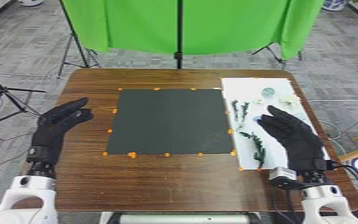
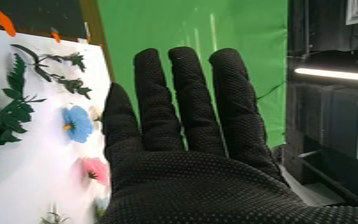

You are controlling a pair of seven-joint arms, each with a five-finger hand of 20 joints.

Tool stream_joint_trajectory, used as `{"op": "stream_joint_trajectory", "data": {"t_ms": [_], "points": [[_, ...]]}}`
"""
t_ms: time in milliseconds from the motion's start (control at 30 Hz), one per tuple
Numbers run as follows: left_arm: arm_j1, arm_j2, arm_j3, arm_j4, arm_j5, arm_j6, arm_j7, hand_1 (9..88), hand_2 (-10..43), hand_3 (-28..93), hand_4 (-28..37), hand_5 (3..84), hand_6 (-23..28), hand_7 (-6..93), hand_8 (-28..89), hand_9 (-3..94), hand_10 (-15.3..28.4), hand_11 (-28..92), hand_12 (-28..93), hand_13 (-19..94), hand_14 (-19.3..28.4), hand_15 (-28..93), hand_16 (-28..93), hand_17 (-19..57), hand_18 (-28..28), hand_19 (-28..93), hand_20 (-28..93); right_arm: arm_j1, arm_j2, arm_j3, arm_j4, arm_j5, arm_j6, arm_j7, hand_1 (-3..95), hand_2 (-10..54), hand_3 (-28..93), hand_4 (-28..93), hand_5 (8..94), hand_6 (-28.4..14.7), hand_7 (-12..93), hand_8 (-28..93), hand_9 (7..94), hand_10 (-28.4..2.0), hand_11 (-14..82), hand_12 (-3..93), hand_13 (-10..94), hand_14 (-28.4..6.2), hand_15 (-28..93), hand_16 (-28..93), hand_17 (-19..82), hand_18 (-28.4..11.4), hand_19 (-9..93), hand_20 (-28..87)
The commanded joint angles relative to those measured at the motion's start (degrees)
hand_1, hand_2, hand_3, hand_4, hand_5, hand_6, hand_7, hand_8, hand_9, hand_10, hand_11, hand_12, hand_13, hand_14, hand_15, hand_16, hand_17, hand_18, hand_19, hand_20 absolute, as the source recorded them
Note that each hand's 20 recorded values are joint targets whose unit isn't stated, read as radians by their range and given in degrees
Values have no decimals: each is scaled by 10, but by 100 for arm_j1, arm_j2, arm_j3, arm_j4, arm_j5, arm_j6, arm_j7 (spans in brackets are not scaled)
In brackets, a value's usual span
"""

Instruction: Arrange flowers

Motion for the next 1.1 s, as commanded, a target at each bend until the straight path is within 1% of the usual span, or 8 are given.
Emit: {"op": "stream_joint_trajectory", "data": {"t_ms": [33,333,533,633,800,967,1033,1100], "points": [[9,-50,-29,-4,76,-132,-77,386,-13,578,-176,486,47,143,-69,498,134,228,125,415,184,283,-11,64,124,103,180,-65,4,-3,-52,-17,70,-57,92,-94,747,-194,503,-28,114,-88,509,-150,66,155,407,-164,128,206,168,-165,56,243],[14,-65,-67,-4,114,-277,-164,387,-14,579,-176,508,48,170,-66,498,134,229,126,414,184,282,-10,64,124,102,180,-71,-40,19,-51,-30,44,-10,94,-93,744,-193,503,-28,115,-88,509,-150,66,155,408,-164,128,208,168,-165,58,243],[-16,-60,-31,0,125,-244,-146,387,-15,581,-176,501,44,167,-71,499,134,229,126,414,184,282,-9,63,124,103,180,-117,-35,20,-61,-20,39,13,94,-94,745,-193,503,-27,114,-87,509,-150,65,155,408,-164,128,208,169,-164,57,243],[38,-47,-51,-37,109,-199,-135,388,-16,583,-178,499,43,166,-72,499,134,228,127,415,183,281,-9,62,124,103,180,-83,-37,-6,-44,-32,10,41,93,-95,746,-193,503,-28,114,-87,508,-150,66,155,408,-164,128,208,168,-165,57,243],[120,-21,-55,-56,-2,-77,-127,387,-17,585,-179,498,43,164,-71,501,134,228,128,415,183,282,-8,63,124,104,179,-48,-47,-54,-28,-49,7,-8,93,-94,745,-194,503,-28,114,-88,508,-150,65,155,408,-165,127,208,168,-165,57,243],[59,16,-39,-43,22,-81,-124,387,-17,585,-180,498,43,164,-71,501,134,228,129,416,183,283,-8,63,124,104,179,2,-2,-120,-11,-69,12,-20,94,-95,746,-194,503,-28,115,-88,508,-150,66,155,408,-164,127,208,168,-165,58,243],[55,21,-47,-50,57,-83,-116,387,-17,585,-181,498,43,163,-71,502,134,228,129,416,183,284,-8,63,124,104,179,-30,50,-208,-77,-108,299,-37,94,-95,745,-195,503,-27,115,-88,508,-149,66,155,409,-163,127,207,173,-163,72,252],[43,26,-52,-51,79,-76,-110,387,-17,585,-181,498,43,163,-71,502,134,228,129,417,183,283,-9,63,124,104,179,-59,144,-432,-250,-395,1237,64,98,-95,742,-196,503,-29,114,-87,513,-150,67,155,424,-161,134,207,186,-167,158,305]]}}
